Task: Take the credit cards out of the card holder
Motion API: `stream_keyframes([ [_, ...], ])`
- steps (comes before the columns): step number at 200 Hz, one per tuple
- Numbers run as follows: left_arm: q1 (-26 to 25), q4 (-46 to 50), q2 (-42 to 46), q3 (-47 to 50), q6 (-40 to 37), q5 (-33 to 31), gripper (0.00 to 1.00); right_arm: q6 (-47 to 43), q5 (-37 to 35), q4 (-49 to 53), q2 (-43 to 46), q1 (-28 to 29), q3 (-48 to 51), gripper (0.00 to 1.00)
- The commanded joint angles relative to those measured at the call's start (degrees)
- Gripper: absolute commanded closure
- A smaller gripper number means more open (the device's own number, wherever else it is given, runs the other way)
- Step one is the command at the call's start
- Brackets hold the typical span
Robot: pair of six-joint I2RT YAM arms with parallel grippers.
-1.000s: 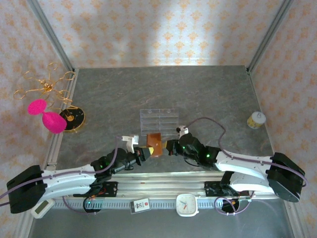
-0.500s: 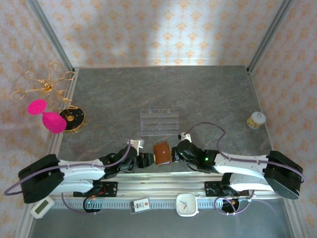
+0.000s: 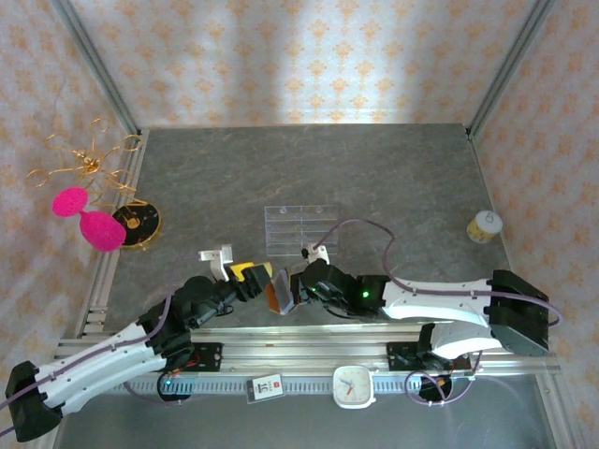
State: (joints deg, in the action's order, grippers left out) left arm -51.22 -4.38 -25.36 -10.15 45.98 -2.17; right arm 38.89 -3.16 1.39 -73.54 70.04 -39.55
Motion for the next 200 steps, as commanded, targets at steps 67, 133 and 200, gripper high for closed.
stream_keyframes([
  [67, 0.41, -0.45, -12.51, -4.03, -4.30, 2.32, 0.31, 0.84, -3.44, 7.49, 6.13, 0.92, -3.90, 1.00],
  [133, 0.63, -3.58, -12.75, -2.33, -3.53, 6.18, 0.43, 6.03, -8.42, 8.78, 7.33, -1.80, 0.75, 1.00],
  [200, 0.68, -8.24, -16.48, -0.94, -2.57, 6.67, 0.43, 8.74, -6.58, 6.26, 7.01, -11.51, 16.31, 1.00],
])
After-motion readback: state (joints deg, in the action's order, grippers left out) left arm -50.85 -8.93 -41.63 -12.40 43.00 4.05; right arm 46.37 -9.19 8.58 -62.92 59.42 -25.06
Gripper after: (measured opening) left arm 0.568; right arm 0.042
